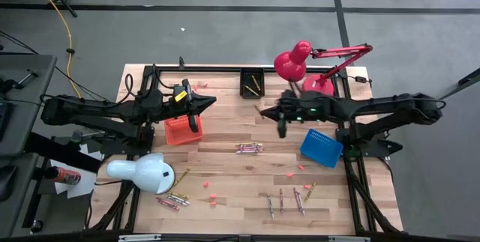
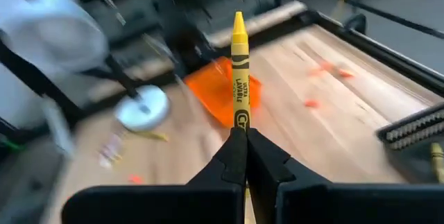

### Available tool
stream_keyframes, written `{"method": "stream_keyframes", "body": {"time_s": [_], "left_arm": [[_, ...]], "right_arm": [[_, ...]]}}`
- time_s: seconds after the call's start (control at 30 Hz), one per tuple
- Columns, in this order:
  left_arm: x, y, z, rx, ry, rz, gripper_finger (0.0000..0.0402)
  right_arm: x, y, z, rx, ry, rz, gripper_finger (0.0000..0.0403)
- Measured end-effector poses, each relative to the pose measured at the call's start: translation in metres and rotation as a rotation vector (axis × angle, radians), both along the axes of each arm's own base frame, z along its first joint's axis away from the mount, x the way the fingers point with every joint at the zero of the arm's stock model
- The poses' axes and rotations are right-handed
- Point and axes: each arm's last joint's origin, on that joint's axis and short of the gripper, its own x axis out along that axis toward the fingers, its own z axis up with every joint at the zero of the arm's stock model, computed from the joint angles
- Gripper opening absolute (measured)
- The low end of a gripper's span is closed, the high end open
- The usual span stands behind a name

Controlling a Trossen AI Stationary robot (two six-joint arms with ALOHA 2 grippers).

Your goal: Sort crayons

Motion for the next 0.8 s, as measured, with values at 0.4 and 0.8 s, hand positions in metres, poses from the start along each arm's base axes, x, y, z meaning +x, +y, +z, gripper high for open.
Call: {"method": "stream_keyframes", "body": {"time_s": [0.4, 0.8], "left_arm": [[0.000, 0.000, 0.000, 0.000, -0.001, 0.000, 0.0003], [0.000, 0.000, 0.000, 0.038, 0.012, 0.002, 0.0003]], "right_arm": [[0.083, -0.073, -0.045, -0.244, 0.366, -0.519, 0.0000], [0.097, -0.068, -0.032, -0.056, 0.285, -0.042, 0.0000]]}}
